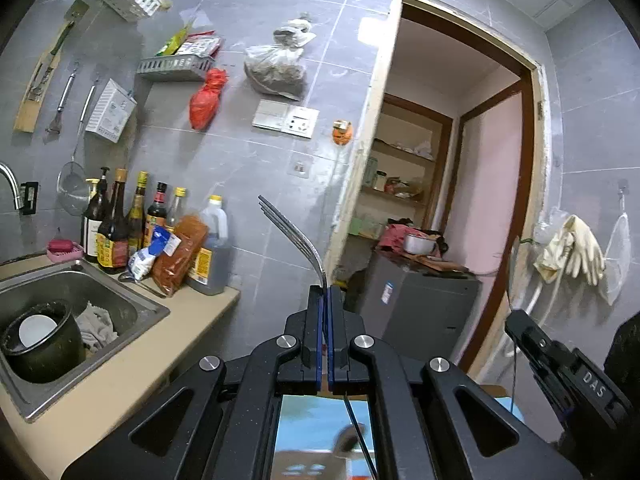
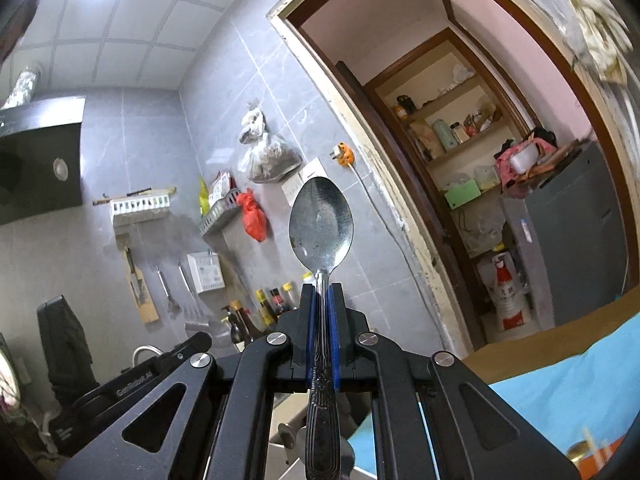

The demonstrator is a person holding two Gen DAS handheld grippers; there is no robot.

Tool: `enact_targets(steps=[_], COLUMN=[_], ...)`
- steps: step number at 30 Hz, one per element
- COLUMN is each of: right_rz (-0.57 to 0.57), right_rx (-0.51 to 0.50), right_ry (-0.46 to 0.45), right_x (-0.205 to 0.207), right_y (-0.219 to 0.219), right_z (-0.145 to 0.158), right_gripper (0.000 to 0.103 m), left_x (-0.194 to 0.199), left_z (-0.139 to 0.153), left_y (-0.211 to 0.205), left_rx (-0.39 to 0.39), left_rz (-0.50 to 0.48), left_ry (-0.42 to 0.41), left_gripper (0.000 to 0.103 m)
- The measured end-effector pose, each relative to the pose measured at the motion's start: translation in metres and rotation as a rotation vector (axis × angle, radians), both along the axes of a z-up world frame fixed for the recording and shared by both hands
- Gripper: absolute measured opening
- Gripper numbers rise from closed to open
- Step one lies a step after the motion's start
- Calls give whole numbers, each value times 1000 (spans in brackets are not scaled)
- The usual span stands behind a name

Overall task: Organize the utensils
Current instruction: 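Lift the fork with the left tool while the right tool lifts the spoon, then release the fork into the caddy while the right tool releases the spoon there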

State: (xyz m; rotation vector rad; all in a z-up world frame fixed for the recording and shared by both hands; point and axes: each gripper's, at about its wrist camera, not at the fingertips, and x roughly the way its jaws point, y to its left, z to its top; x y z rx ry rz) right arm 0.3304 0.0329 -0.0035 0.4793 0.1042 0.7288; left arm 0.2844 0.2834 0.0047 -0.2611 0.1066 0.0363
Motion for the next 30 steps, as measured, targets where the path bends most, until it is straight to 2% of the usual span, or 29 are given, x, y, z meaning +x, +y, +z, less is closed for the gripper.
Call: enact_targets(steps=[5, 16, 25, 30], right_rz=[-10, -12, -7, -2], right_rx=[-7, -128, -144, -152], right_ry=[7, 1, 17, 21], right_x=[2, -11, -13, -13], right_y=[7, 21, 22, 20], right_z=[-21, -46, -57, -59], right_gripper=[4, 4, 4, 5], left_x=[-2, -6, -9, -10], left_z=[-18, -55, -67, -73], left_y=[-2, -15, -41, -45], left_rx=[38, 83, 237, 256], left_rz=[13, 22, 23, 22], left_ry=[-3, -28, -54, -42], left_gripper=[0, 0, 0, 0])
